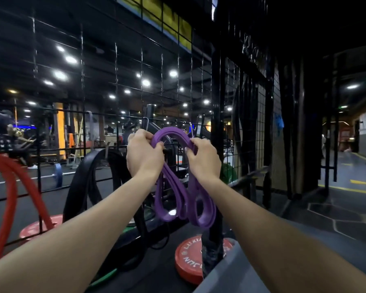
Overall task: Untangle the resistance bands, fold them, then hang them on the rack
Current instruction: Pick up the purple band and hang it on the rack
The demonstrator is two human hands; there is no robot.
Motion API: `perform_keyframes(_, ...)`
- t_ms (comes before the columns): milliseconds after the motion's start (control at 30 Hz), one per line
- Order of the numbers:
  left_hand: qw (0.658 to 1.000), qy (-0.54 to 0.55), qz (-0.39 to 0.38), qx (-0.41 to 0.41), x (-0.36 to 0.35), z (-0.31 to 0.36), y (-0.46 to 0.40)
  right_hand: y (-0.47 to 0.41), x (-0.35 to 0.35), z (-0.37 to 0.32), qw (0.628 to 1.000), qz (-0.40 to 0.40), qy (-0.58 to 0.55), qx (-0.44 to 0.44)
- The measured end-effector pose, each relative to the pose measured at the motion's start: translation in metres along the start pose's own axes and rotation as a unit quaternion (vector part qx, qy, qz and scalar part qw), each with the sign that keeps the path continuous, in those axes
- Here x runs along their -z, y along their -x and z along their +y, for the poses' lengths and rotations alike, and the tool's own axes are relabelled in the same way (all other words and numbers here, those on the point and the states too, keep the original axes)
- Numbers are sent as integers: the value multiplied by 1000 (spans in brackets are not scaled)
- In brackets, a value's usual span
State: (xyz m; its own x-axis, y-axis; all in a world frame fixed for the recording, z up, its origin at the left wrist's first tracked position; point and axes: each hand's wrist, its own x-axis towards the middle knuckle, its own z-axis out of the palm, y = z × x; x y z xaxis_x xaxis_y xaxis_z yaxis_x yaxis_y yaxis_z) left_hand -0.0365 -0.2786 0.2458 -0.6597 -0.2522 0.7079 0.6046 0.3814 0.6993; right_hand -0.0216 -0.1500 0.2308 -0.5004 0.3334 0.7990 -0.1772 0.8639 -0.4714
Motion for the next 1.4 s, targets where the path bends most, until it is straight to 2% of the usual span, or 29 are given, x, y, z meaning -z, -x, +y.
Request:
perform_keyframes(133, 998, -56, 13, -38, -2, -5, -9, -15, -22, -7, 1000, -23, -13, 13)
perform_keyframes(367, 986, -154, -9, -60, 3, -13, -5, -6, -52, -3, 999, -51, -6, 15)
perform_keyframes(600, 992, -106, -41, -60, 11, -28, 14, 12, -46, 7, 996, -36, 19, 84)
perform_keyframes(733, 994, -83, -29, -59, 10, -29, 30, 14, -37, 8, 993, -30, 28, 106)
perform_keyframes(867, 999, -30, -11, -18, 7, -32, 39, 10, -35, 2, 991, -34, 43, 124)
perform_keyframes(1000, 999, -35, -17, -10, 6, -37, 41, 10, -34, -1, 990, -97, 10, 101)
perform_keyframes(1233, 974, -177, -142, 25, 10, -53, 55, 31, -35, 10, 964, -245, -102, 6)
perform_keyframes(1333, 972, -165, -163, 31, 8, -57, 57, 39, -41, 10, 963, -242, -120, -22)
perform_keyframes(1400, 972, -142, -184, 23, 6, -55, 60, 44, -44, 12, 966, -239, -91, -41)
